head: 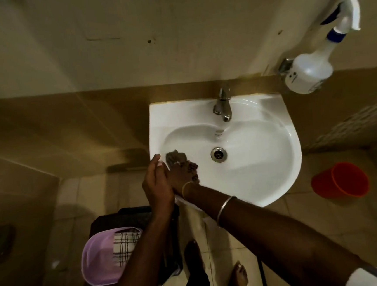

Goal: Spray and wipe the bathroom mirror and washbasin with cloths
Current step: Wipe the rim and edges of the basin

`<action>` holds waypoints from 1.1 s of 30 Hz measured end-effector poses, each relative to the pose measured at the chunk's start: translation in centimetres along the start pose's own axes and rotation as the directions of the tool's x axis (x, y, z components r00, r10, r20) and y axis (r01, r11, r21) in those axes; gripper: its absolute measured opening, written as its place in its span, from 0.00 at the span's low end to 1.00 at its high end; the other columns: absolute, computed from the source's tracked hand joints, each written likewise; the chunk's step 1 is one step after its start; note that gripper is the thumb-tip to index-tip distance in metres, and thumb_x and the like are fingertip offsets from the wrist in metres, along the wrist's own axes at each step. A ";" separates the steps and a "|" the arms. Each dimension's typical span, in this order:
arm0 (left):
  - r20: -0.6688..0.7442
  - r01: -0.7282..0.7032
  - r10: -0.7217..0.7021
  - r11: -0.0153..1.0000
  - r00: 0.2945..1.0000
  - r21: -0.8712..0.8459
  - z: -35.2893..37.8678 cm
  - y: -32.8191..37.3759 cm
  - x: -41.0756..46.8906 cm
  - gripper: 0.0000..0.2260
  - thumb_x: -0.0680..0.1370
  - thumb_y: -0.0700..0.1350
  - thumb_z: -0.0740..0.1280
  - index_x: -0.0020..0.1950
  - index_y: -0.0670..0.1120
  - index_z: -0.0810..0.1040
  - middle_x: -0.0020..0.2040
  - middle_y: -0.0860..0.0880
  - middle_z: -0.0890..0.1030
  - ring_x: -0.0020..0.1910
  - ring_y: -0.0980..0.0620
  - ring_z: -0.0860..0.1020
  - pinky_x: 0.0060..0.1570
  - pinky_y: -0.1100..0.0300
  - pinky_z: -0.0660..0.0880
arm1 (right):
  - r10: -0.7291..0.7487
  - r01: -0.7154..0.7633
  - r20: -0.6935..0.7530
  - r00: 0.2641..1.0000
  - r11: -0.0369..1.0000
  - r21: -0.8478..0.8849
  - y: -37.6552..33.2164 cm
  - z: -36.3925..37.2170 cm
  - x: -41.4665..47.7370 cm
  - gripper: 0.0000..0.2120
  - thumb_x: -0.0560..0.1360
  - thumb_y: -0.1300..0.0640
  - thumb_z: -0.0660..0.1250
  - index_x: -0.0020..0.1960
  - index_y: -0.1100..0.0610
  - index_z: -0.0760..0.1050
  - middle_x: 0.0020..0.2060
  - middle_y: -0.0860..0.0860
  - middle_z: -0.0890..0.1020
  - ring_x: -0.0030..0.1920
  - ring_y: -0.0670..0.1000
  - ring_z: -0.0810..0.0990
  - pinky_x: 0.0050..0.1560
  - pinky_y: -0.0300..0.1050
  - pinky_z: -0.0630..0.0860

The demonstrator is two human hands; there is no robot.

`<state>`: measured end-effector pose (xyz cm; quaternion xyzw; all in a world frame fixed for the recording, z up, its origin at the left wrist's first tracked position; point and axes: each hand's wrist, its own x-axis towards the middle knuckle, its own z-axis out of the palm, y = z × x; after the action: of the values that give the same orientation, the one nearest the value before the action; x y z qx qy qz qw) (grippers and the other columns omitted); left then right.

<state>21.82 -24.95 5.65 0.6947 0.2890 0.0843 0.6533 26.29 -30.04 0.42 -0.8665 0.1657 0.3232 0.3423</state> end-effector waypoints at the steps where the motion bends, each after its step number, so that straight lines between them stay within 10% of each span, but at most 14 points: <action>1: -0.009 -0.001 0.000 1.000 1.000 -0.024 0.0 -0.1 0.2 0.15 0.85 0.39 0.60 0.68 0.44 0.81 0.62 0.51 0.83 0.59 0.62 0.79 0.54 0.75 0.73 | 0.028 -0.028 0.015 1.000 0.997 0.066 -1.1 -0.2 0.4 0.39 0.80 0.29 0.49 0.83 0.49 0.51 0.82 0.61 0.46 0.81 0.66 0.46 0.79 0.67 0.45; 8: 0.048 0.056 -0.053 0.997 0.997 -0.058 0.2 -1.4 2.0 0.16 0.85 0.41 0.59 0.71 0.45 0.79 0.66 0.48 0.81 0.62 0.52 0.79 0.51 0.71 0.74 | 0.080 -0.015 -0.124 0.989 0.891 0.453 -7.4 -3.5 2.7 0.35 0.85 0.42 0.55 0.83 0.58 0.46 0.82 0.61 0.44 0.82 0.63 0.46 0.79 0.60 0.46; 15: 0.086 0.196 -0.183 0.966 0.979 -0.169 0.1 -2.1 3.8 0.14 0.84 0.41 0.62 0.67 0.42 0.80 0.65 0.43 0.82 0.67 0.45 0.79 0.71 0.51 0.73 | -0.068 0.106 -0.110 0.992 0.916 0.387 -4.3 -3.8 0.8 0.17 0.83 0.66 0.57 0.70 0.68 0.71 0.65 0.65 0.77 0.67 0.64 0.75 0.63 0.48 0.71; 22: 0.012 0.219 -0.223 0.946 0.975 -0.238 -0.3 -1.7 2.9 0.11 0.83 0.38 0.63 0.57 0.47 0.83 0.56 0.44 0.85 0.61 0.45 0.82 0.62 0.55 0.77 | -0.244 0.285 -0.150 0.958 0.860 0.424 -1.4 -3.7 -5.9 0.18 0.86 0.50 0.55 0.71 0.53 0.73 0.66 0.57 0.80 0.65 0.60 0.78 0.58 0.44 0.71; 29: -0.001 0.273 -0.285 0.920 0.959 -0.279 -2.8 -1.5 -1.7 0.09 0.83 0.39 0.63 0.58 0.42 0.82 0.51 0.44 0.83 0.52 0.46 0.80 0.48 0.55 0.76 | -0.177 0.105 -0.011 0.984 0.530 0.841 1.5 -4.3 -9.1 0.08 0.76 0.52 0.63 0.46 0.53 0.79 0.45 0.55 0.84 0.50 0.58 0.83 0.55 0.54 0.80; 33: 0.169 0.447 -0.415 0.805 0.894 -0.390 -4.6 -1.1 -4.6 0.13 0.84 0.50 0.63 0.62 0.45 0.80 0.57 0.44 0.84 0.54 0.43 0.81 0.48 0.50 0.80 | -0.126 -0.094 0.141 0.982 0.325 0.941 3.1 -4.7 -10.9 0.13 0.80 0.60 0.60 0.57 0.65 0.80 0.54 0.63 0.84 0.51 0.61 0.82 0.49 0.50 0.78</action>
<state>15.47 -23.33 6.36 0.4570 0.3892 -0.0328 0.7991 18.77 -34.81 8.88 -0.4727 0.2808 0.2435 0.7990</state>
